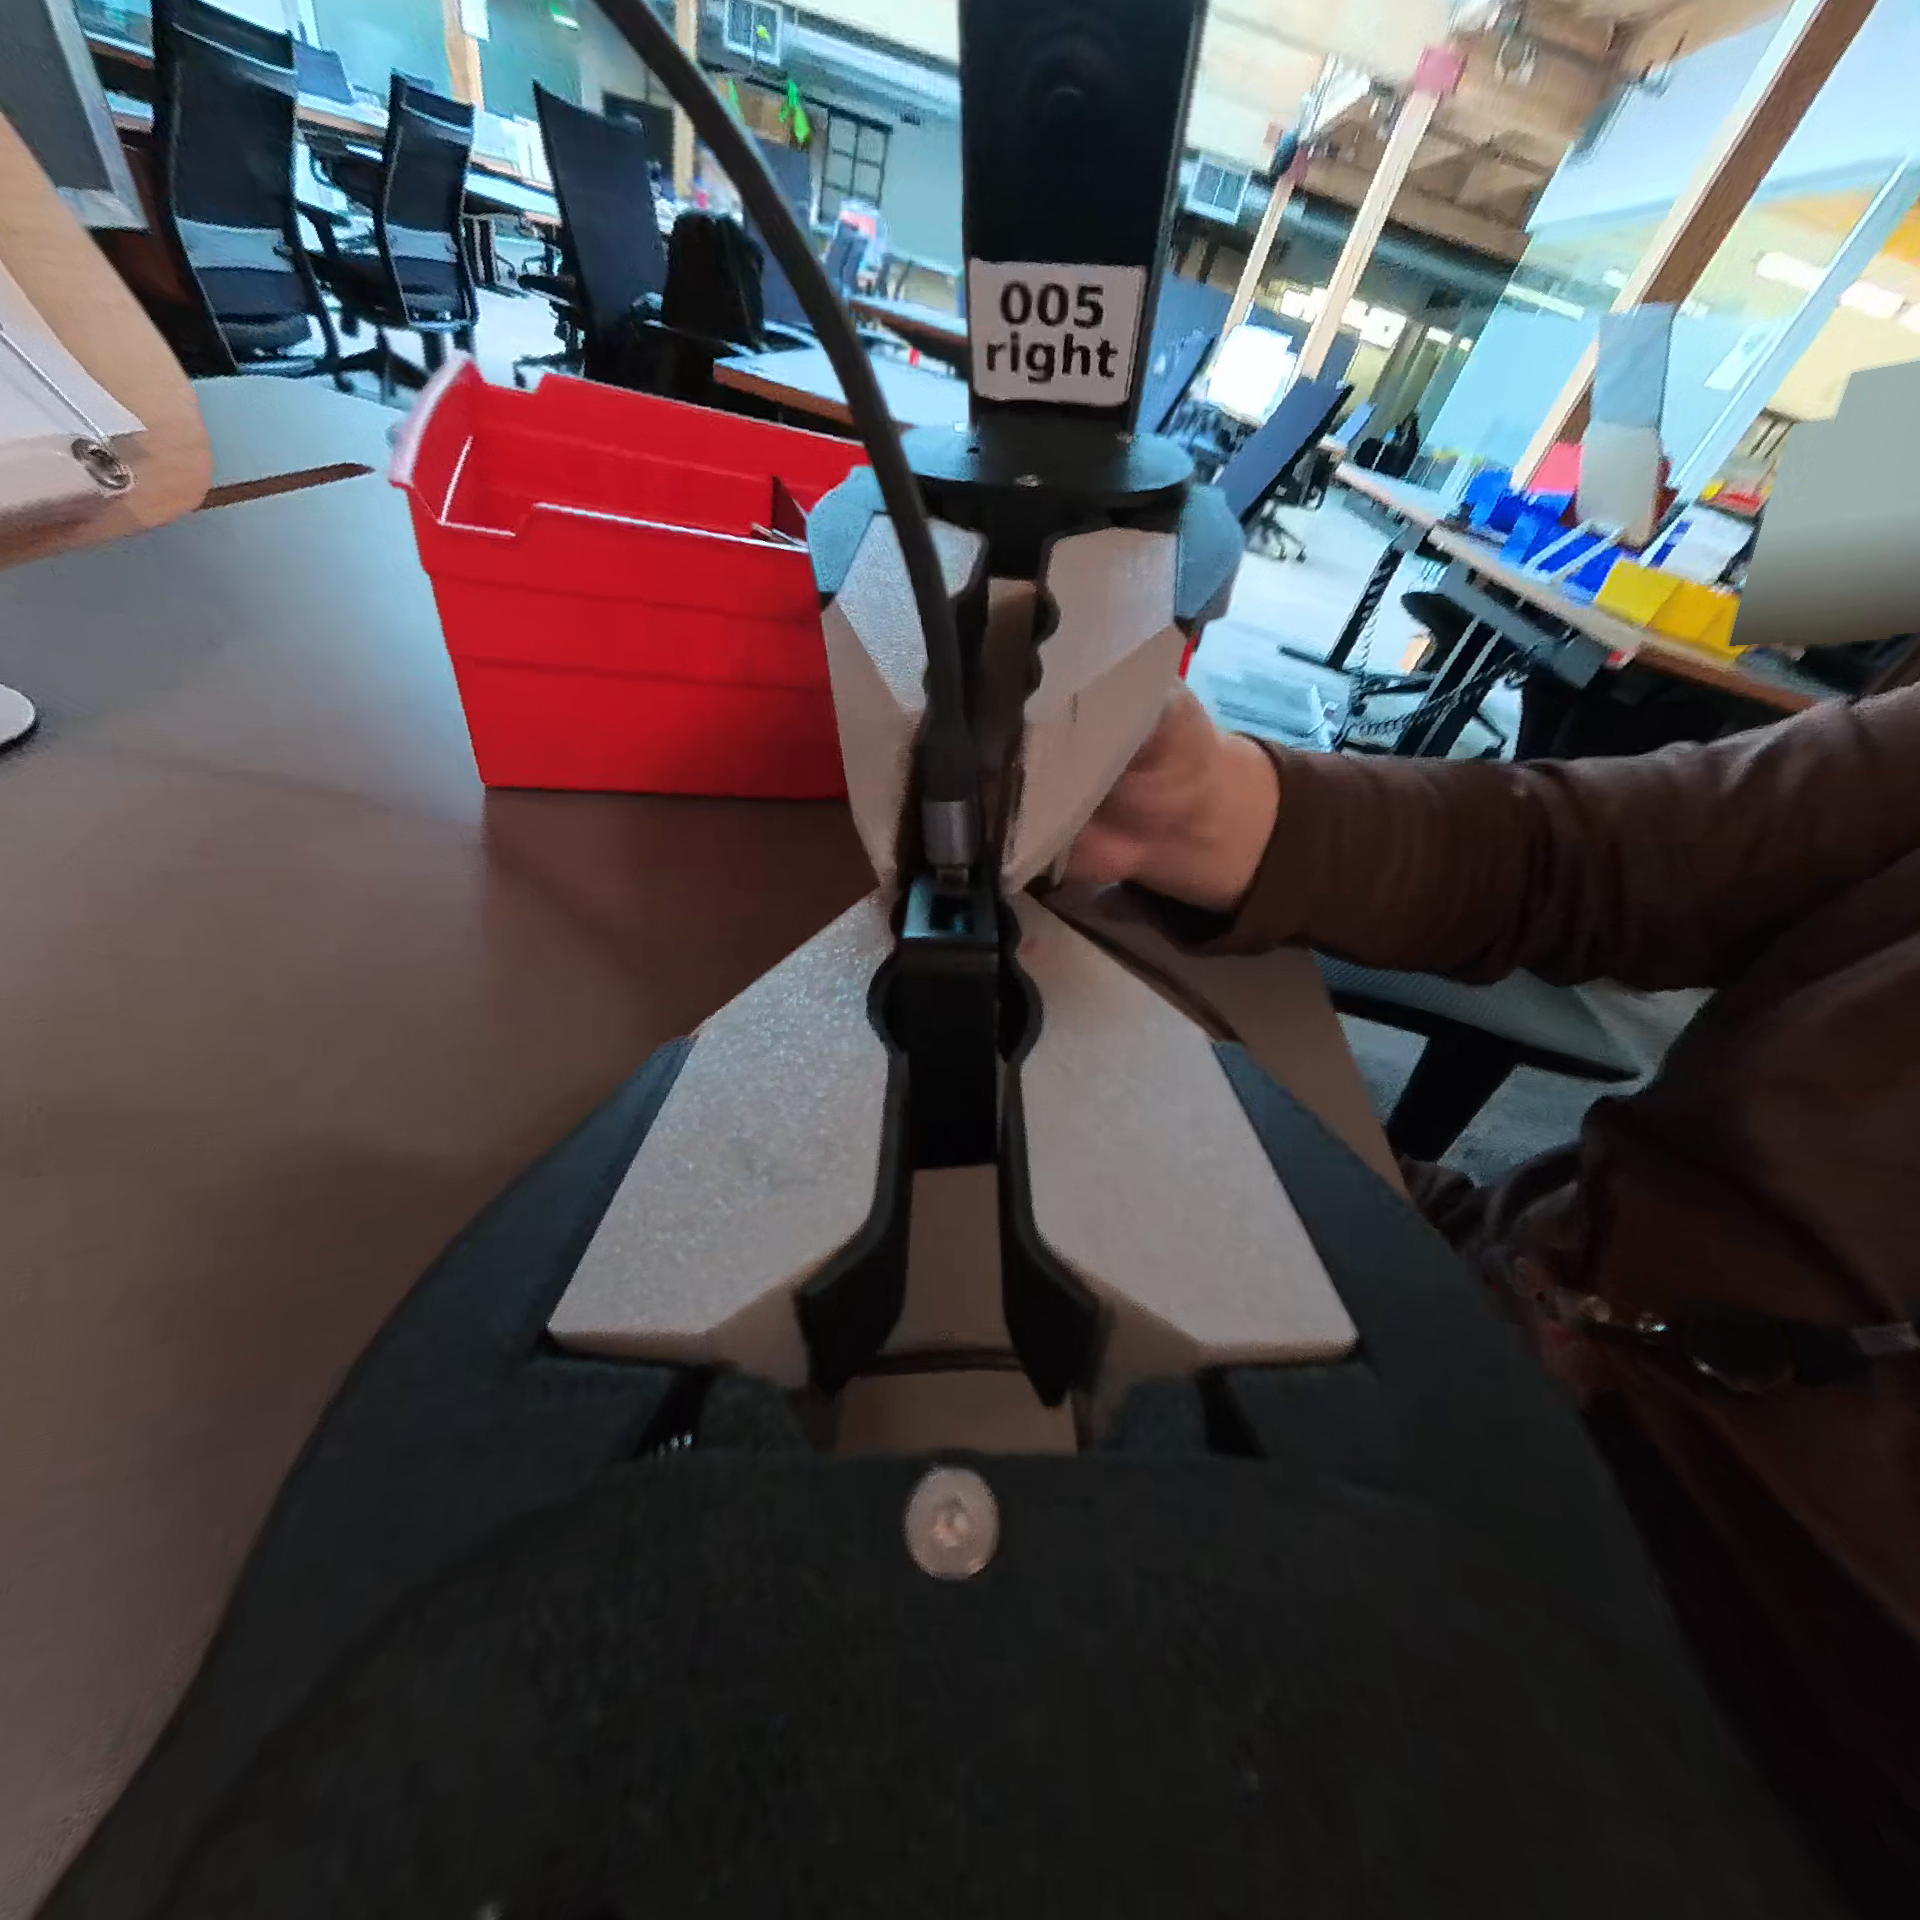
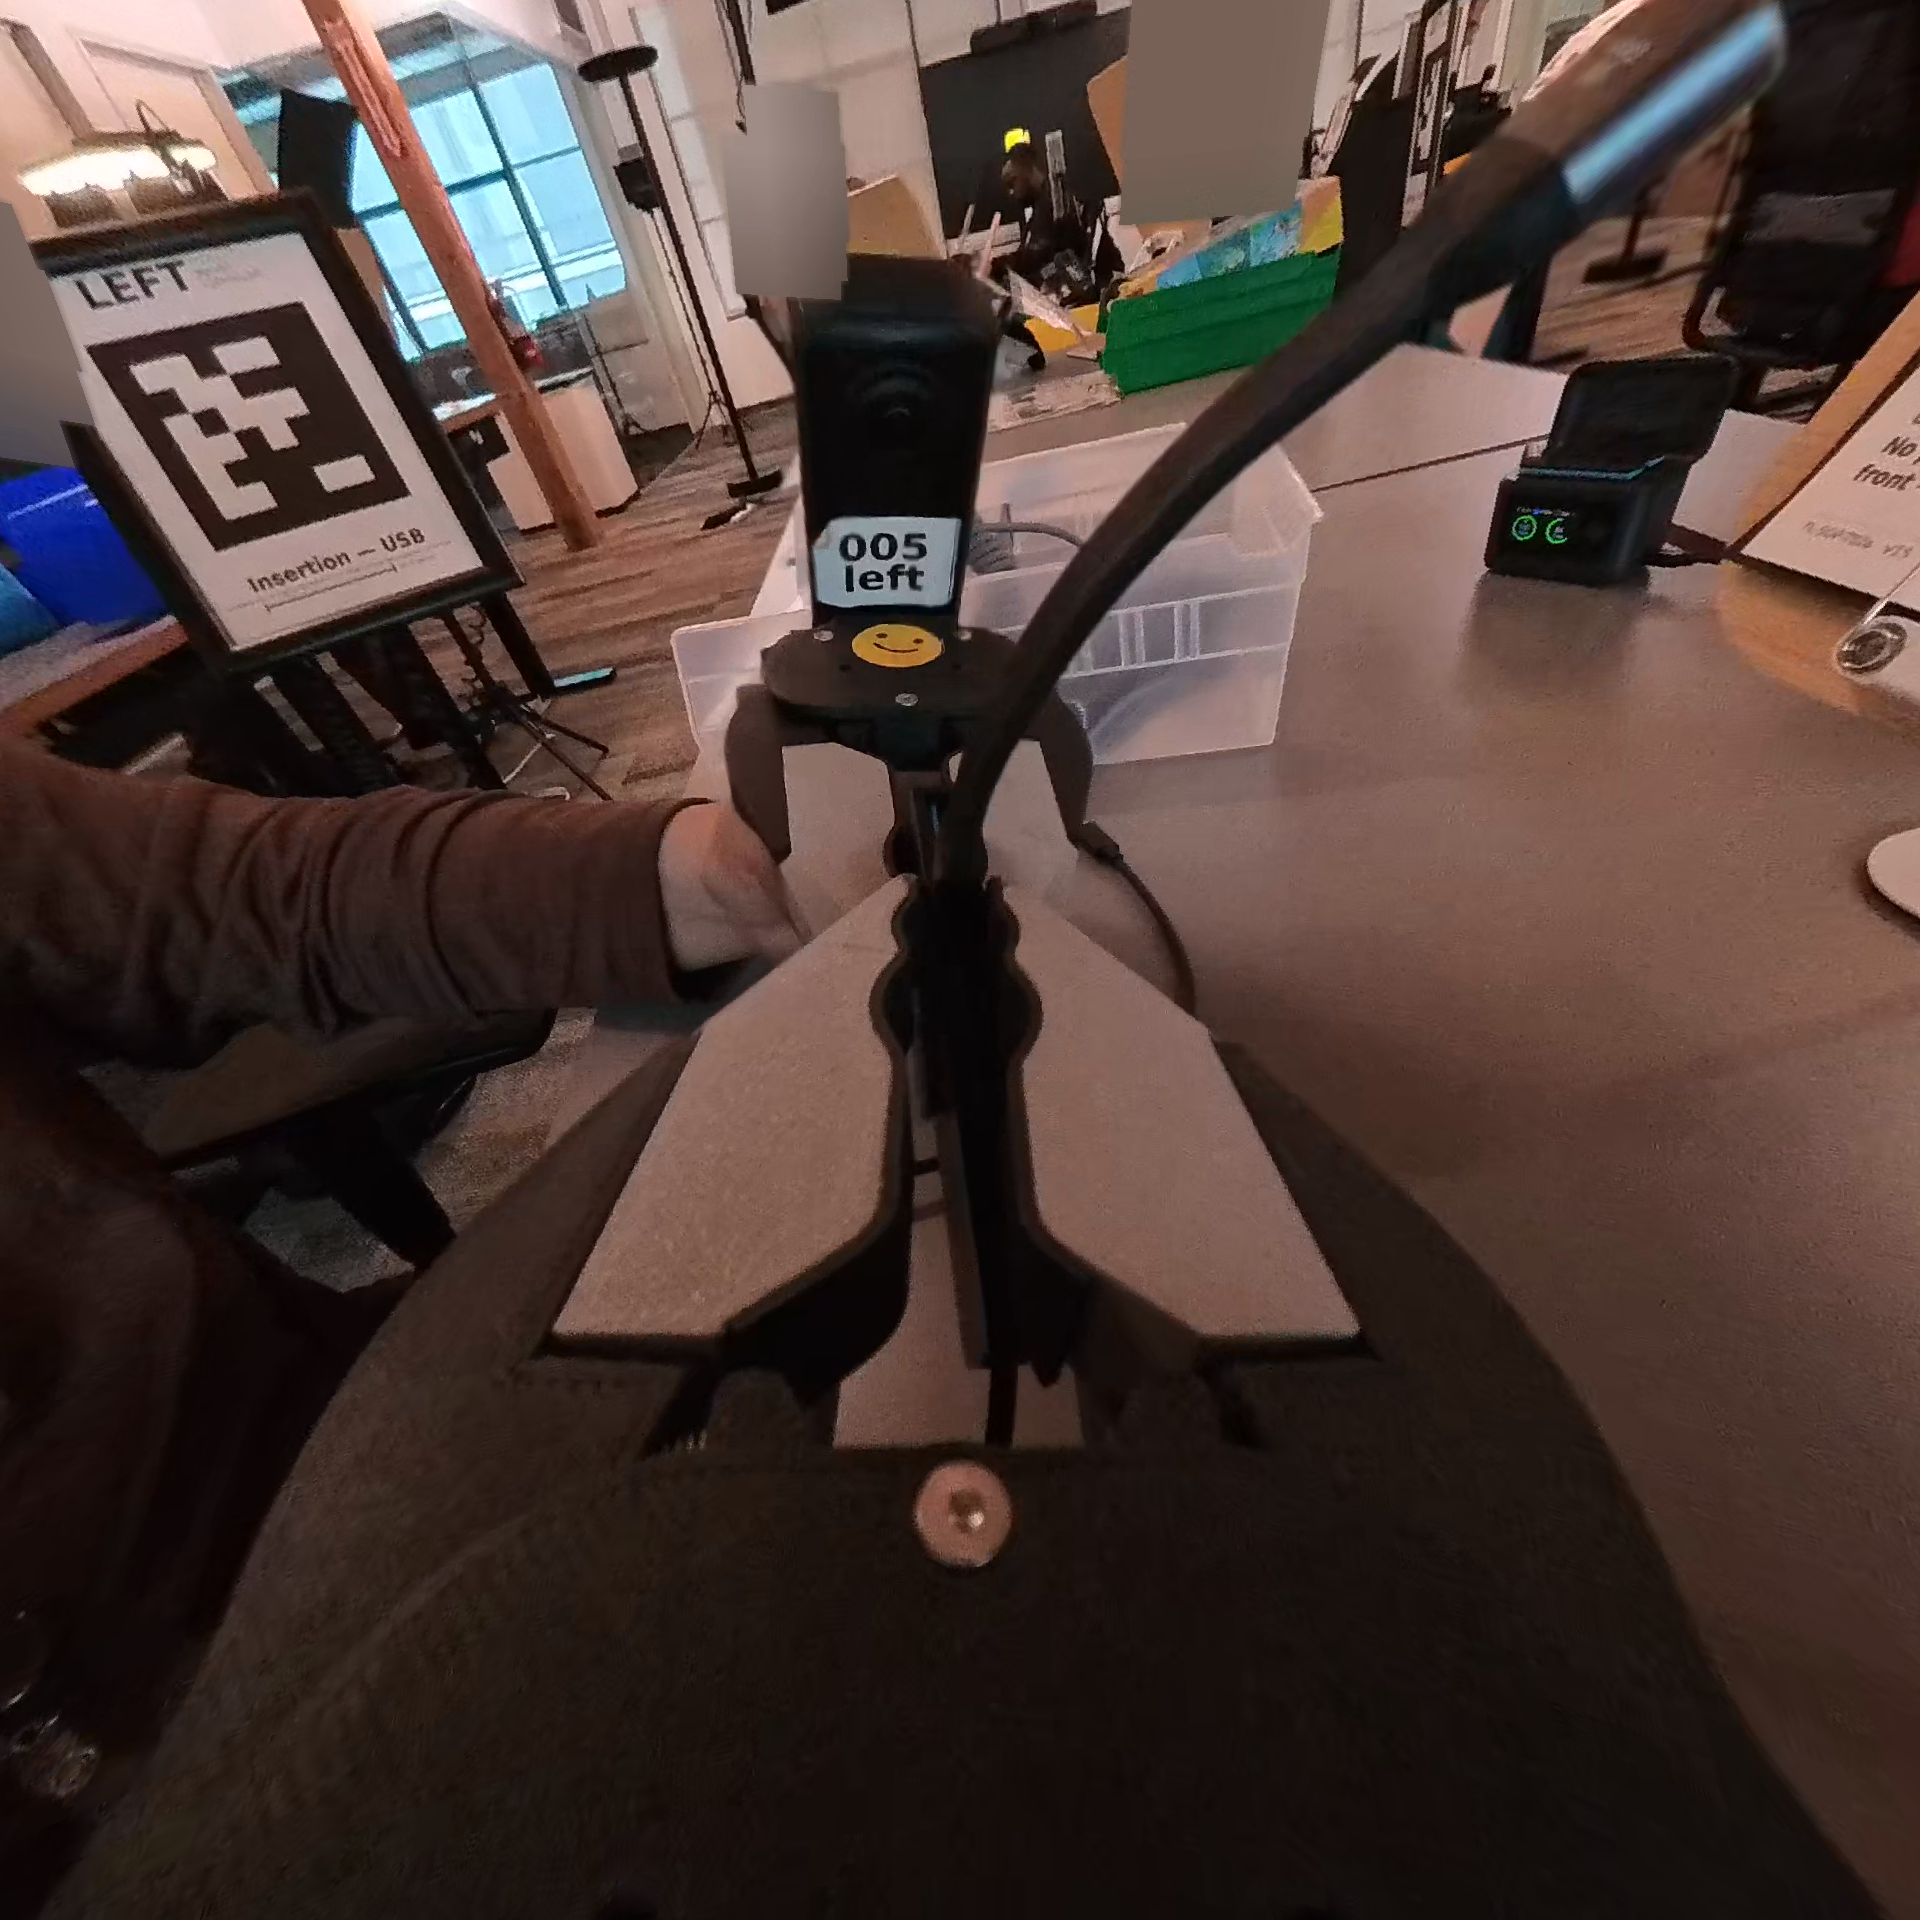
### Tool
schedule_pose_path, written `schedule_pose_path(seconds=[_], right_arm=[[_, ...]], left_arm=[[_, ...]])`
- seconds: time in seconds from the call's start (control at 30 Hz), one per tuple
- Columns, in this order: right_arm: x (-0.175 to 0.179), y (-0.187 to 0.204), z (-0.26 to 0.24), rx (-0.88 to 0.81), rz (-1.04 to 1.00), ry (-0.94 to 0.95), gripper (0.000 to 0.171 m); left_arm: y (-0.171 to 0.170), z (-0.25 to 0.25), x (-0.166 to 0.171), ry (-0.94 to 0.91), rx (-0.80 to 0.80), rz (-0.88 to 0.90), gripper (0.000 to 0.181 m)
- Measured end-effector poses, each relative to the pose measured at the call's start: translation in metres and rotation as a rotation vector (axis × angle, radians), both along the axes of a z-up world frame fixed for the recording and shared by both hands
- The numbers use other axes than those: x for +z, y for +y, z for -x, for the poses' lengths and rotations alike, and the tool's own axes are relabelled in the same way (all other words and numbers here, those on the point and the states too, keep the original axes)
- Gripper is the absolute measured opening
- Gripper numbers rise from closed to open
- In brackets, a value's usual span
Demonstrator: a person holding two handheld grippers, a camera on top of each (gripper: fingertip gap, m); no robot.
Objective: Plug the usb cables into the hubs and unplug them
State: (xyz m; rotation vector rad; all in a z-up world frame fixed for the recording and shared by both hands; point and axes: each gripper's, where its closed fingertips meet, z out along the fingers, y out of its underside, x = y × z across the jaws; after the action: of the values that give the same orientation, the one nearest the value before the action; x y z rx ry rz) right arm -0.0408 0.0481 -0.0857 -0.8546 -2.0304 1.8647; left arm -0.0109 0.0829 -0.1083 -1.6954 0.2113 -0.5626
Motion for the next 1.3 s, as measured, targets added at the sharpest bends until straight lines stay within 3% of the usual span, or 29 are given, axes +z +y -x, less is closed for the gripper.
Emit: schedule_pose_path(seconds=[0.27, 0.63, 1.03, 1.07, 1.13, 1.17, 1.3], right_arm=[[0.008, 0.001, 0.004, -0.048, 0.026, 0.051, 0.007], [0.036, 0.003, 0.010, -0.069, 0.289, 0.044, 0.004], [0.053, 0.000, 0.026, -0.199, 0.349, 0.091, 0.003], [0.060, 0.007, 0.028, -0.235, 0.398, 0.124, 0.003], [0.091, 0.068, 0.027, -0.387, 0.646, 0.225, 0.002], [0.098, 0.084, 0.024, -0.355, 0.712, 0.233, 0.002], [0.080, 0.067, 0.024, -0.288, 0.547, 0.188, 0.003]], left_arm=[[0.000, 0.004, 0.009, -0.101, -0.008, -0.032, 0.010], [-0.005, 0.010, 0.033, -0.181, 0.013, -0.139, 0.010], [-0.015, 0.026, 0.051, -0.280, 0.053, -0.223, 0.010], [-0.017, 0.027, 0.052, -0.282, 0.051, -0.229, 0.010], [-0.019, 0.018, 0.041, -0.201, 0.040, -0.180, 0.009], [-0.017, 0.013, 0.035, -0.159, 0.052, -0.158, 0.009], [-0.012, 0.014, 0.039, -0.095, 0.087, -0.181, 0.009]])
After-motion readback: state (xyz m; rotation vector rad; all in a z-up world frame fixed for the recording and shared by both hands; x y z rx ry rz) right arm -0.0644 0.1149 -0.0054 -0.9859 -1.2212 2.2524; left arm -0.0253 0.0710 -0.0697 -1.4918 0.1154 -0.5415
